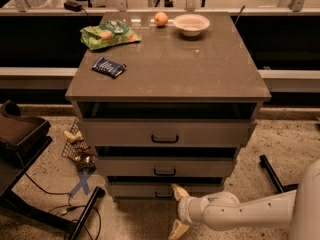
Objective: Open bottom drawer
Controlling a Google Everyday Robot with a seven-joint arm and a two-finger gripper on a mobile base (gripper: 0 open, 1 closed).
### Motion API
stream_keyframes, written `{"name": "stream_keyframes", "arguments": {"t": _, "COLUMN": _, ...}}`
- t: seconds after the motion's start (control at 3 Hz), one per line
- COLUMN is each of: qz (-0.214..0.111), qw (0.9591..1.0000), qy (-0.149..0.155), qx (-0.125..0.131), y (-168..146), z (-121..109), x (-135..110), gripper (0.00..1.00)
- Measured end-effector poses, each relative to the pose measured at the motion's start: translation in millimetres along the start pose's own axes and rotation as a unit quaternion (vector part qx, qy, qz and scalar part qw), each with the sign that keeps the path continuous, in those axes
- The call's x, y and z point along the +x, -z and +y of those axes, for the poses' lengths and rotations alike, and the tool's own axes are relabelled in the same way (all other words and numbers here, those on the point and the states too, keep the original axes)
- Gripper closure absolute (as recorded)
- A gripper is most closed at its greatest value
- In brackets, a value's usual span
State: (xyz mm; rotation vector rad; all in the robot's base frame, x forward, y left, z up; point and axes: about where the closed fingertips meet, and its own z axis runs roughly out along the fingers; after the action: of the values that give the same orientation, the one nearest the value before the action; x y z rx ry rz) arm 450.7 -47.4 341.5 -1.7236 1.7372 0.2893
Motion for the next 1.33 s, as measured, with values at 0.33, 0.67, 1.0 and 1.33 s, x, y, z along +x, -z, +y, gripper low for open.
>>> {"name": "stream_keyframes", "arguments": {"t": 0.33, "qz": 0.011, "qw": 0.9999, "qy": 0.001, "qx": -0.003, "y": 0.3, "z": -5.0, "x": 4.6, "gripper": 0.00}}
{"name": "stream_keyframes", "arguments": {"t": 0.67, "qz": 0.033, "qw": 0.9986, "qy": 0.038, "qx": 0.020, "y": -5.5, "z": -39.2, "x": 13.8, "gripper": 0.00}}
{"name": "stream_keyframes", "arguments": {"t": 1.0, "qz": 0.074, "qw": 0.9938, "qy": 0.083, "qx": 0.006, "y": -14.0, "z": -14.7, "x": 44.0, "gripper": 0.00}}
{"name": "stream_keyframes", "arguments": {"t": 1.33, "qz": 0.087, "qw": 0.9894, "qy": 0.116, "qx": 0.013, "y": -20.8, "z": -20.5, "x": 40.6, "gripper": 0.00}}
